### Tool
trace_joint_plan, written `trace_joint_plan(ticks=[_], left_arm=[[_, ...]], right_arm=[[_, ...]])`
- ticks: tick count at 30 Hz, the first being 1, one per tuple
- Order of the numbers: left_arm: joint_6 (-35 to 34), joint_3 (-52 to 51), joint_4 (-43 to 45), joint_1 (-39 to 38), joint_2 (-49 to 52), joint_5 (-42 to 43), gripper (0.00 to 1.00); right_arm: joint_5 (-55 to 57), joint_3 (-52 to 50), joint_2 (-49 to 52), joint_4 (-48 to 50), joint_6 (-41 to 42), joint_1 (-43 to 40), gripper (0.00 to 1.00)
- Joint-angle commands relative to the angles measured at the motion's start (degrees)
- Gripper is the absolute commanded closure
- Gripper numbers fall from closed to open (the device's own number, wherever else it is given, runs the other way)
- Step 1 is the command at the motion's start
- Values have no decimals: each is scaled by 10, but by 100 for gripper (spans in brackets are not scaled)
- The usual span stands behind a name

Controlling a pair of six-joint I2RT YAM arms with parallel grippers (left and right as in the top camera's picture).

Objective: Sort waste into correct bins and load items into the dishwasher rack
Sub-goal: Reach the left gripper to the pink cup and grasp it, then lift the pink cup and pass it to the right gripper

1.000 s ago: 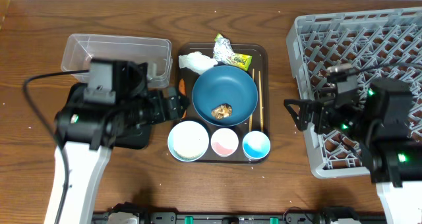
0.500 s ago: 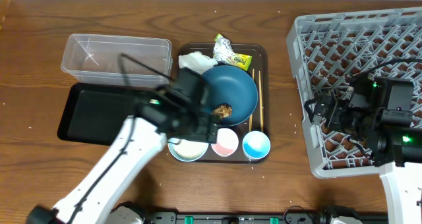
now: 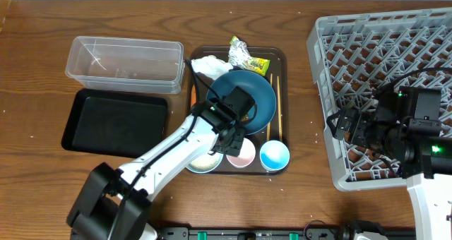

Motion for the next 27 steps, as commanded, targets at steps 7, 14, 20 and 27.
trace_joint_plan(ticks=[7,14,20,27], left_arm=[[7,-1,4,0,16,9,94],[7,31,-27,5,-42,17,94],[7,82,-98,53,-143,17,94],[45,83,-52,164,-231,285,94]], right_arm=[[13,10,-2,-2,-2,-5,1],[13,10,-2,-1,-2,-5,1],[12,10,-2,0,-2,-5,1],[-169,10,-3,36,-91,-5,1]])
